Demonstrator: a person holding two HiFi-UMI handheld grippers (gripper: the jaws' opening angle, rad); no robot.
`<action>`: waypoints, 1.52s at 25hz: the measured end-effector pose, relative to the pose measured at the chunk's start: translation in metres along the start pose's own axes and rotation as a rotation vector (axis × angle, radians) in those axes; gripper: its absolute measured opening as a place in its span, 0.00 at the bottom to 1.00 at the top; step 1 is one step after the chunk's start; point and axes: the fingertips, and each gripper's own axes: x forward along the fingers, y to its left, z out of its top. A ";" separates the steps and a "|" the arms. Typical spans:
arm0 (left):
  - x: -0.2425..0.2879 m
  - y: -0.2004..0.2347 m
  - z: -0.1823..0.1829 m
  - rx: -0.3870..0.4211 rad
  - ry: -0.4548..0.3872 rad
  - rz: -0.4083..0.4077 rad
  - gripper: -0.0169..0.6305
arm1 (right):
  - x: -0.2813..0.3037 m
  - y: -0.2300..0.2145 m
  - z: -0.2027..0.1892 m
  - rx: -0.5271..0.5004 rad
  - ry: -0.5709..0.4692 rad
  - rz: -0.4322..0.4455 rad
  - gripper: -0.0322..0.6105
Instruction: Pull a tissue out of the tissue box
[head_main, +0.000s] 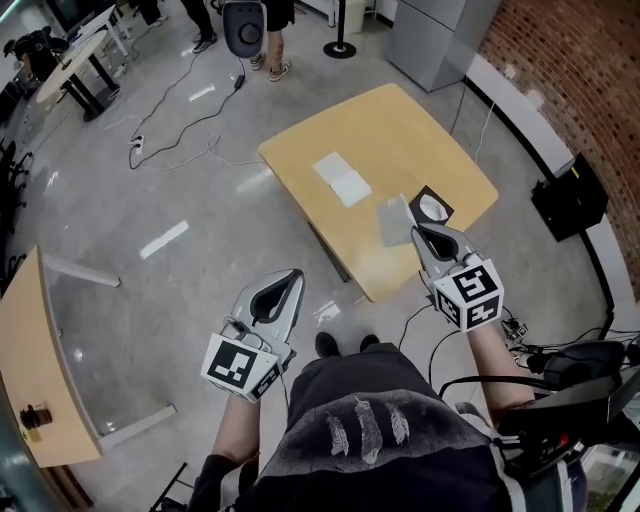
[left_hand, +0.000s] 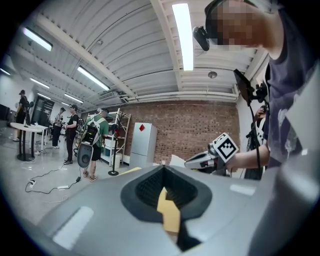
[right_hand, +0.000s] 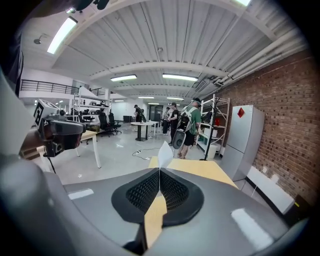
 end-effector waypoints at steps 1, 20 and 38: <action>0.002 -0.003 0.001 0.002 0.004 0.003 0.03 | -0.003 -0.002 0.001 0.018 -0.010 0.010 0.05; 0.079 -0.097 0.012 0.066 0.090 -0.019 0.03 | -0.054 -0.047 -0.025 0.125 -0.117 0.144 0.05; 0.087 -0.070 -0.003 0.100 0.116 -0.030 0.03 | -0.026 -0.044 -0.028 0.147 -0.095 0.137 0.05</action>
